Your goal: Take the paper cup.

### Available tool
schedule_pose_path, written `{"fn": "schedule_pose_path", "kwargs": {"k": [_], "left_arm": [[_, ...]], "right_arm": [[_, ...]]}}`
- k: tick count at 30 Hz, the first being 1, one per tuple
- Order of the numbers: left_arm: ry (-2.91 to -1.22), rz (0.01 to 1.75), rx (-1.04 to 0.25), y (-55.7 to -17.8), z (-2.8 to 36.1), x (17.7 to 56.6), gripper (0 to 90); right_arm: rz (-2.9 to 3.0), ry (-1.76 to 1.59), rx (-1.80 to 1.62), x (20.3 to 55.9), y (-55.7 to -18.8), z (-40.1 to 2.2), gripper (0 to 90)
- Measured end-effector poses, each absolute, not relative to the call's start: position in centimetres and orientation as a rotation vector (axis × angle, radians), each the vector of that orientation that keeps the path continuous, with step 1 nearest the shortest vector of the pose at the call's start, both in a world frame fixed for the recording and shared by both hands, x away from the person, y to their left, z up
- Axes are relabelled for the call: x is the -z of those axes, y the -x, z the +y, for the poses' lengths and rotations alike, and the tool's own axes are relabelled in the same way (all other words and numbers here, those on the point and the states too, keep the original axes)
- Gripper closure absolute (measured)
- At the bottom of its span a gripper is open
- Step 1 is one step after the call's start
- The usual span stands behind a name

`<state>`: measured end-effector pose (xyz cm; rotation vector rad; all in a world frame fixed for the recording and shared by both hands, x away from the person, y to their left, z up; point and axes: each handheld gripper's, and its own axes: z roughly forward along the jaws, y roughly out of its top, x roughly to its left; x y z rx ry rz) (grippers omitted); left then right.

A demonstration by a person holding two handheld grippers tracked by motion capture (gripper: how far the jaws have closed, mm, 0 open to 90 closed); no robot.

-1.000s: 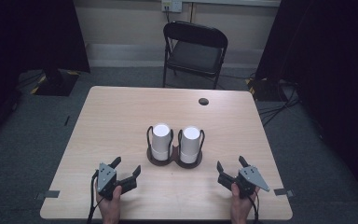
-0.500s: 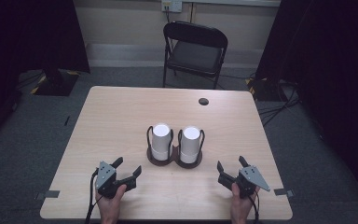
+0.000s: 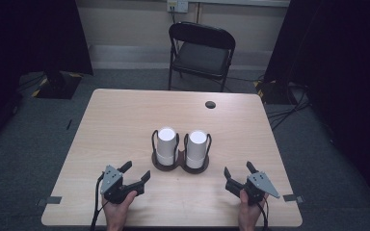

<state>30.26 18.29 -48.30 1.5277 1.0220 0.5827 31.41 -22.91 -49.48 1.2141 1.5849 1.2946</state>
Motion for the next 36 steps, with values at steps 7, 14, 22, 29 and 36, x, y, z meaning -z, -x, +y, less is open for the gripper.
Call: {"fn": "schedule_pose_path", "kwargs": {"k": [7,14,22,29,36], "left_arm": [[-1.531,0.985,-0.555,-30.3,17.9,47.6,23.9],[-1.534,0.935,-0.538,-30.2,17.2,46.8,25.4],[-1.544,0.883,-0.519,-30.2,16.4,46.1,27.2],[-1.565,0.841,-0.503,-30.2,15.8,45.6,26.1],[-1.572,0.787,-0.489,-30.3,14.9,44.7,27.6]], "right_arm": [[1.588,-1.209,-1.298,49.5,-31.4,-22.9,12.8],[1.589,-1.209,-1.298,49.5,-31.4,-22.9,12.8],[1.593,-1.211,-1.294,49.5,-31.4,-22.9,12.9],[1.598,-1.212,-1.294,49.5,-31.4,-22.9,12.9],[1.598,-1.211,-1.294,49.5,-31.4,-22.9,12.9]]}}
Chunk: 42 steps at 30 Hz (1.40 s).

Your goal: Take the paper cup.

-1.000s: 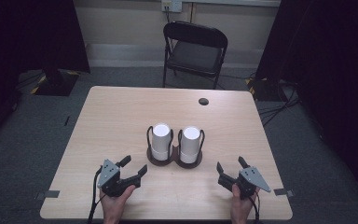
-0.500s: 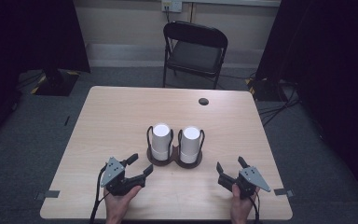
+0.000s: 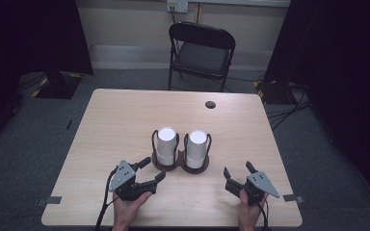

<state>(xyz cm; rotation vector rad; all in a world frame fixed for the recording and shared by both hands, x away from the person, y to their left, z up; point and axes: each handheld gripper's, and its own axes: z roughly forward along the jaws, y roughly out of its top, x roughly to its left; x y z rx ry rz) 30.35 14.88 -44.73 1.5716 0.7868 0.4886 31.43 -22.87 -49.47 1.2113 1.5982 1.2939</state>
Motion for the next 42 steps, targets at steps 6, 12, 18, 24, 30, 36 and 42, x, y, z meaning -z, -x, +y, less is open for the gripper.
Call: {"fn": "schedule_pose_path", "kwargs": {"k": [6,12,18,24,30,36,42], "left_arm": [[-1.596,0.748,-0.481,-30.5,14.0,44.0,30.1],[-1.614,0.713,-0.479,-30.6,13.1,43.4,30.4],[-1.625,0.693,-0.461,-30.7,12.4,43.1,31.4],[-1.619,0.655,-0.446,-31.2,11.8,42.4,32.3],[-1.628,0.637,-0.443,-31.8,11.2,41.9,31.0],[-1.656,0.628,-0.452,-32.4,10.4,41.5,28.4],[-1.670,0.616,-0.409,-33.4,9.9,41.1,31.8]], "right_arm": [[1.601,-1.210,-1.295,49.5,-31.4,-22.9,12.9],[1.602,-1.210,-1.298,49.5,-31.4,-22.9,12.9],[1.605,-1.207,-1.300,49.5,-31.4,-22.9,13.0],[1.607,-1.207,-1.300,49.5,-31.4,-22.9,13.0],[1.609,-1.207,-1.303,49.5,-31.4,-22.9,13.0],[1.612,-1.206,-1.302,49.5,-31.4,-22.9,13.0],[1.614,-1.206,-1.304,49.5,-31.4,-22.9,13.0]]}}
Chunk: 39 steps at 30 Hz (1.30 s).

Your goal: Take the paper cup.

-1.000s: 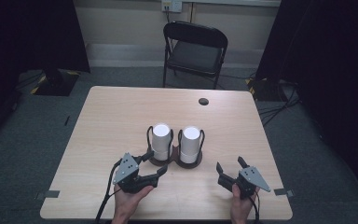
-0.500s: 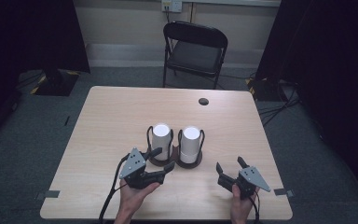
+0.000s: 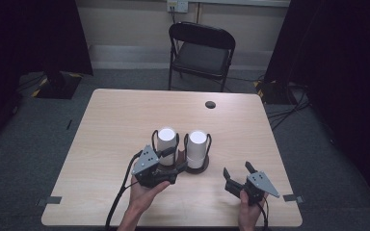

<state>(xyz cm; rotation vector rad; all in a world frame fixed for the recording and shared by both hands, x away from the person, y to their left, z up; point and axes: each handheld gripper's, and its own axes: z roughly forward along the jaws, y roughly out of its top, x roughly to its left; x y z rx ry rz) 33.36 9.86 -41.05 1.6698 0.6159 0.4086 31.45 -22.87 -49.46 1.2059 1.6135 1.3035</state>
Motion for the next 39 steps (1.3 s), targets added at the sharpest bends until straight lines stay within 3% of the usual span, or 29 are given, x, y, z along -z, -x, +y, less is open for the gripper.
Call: {"fn": "schedule_pose_path", "kwargs": {"k": [9,39], "left_arm": [[-1.697,0.583,-0.403,-34.3,8.8,40.5,32.5],[-1.763,0.582,-0.414,-39.4,5.3,38.7,22.6]], "right_arm": [[1.616,-1.202,-1.306,49.5,-31.5,-22.9,13.0],[1.621,-1.202,-1.309,49.5,-31.5,-22.9,13.0]]}}
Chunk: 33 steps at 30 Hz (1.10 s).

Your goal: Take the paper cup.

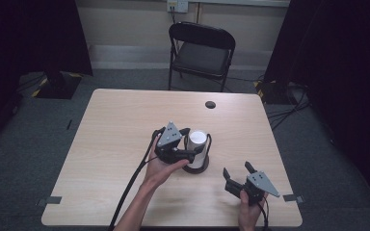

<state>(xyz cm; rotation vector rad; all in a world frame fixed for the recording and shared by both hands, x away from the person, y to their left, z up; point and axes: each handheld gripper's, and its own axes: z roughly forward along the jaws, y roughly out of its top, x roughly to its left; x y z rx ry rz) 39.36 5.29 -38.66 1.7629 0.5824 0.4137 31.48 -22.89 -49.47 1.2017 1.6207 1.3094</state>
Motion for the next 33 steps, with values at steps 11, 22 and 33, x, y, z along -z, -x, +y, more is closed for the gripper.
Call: {"fn": "schedule_pose_path", "kwargs": {"k": [11,22,33], "left_arm": [[-1.790,0.618,-0.387,-41.1,4.4,38.9,20.6],[-1.815,0.625,-0.405,-41.7,3.7,39.6,23.6],[-1.860,0.623,-0.433,-42.1,3.1,40.1,30.5]], "right_arm": [[1.621,-1.201,-1.314,49.5,-31.5,-22.9,13.1],[1.623,-1.195,-1.317,49.5,-31.5,-22.9,13.1],[1.626,-1.195,-1.320,49.5,-31.4,-22.9,13.2]]}}
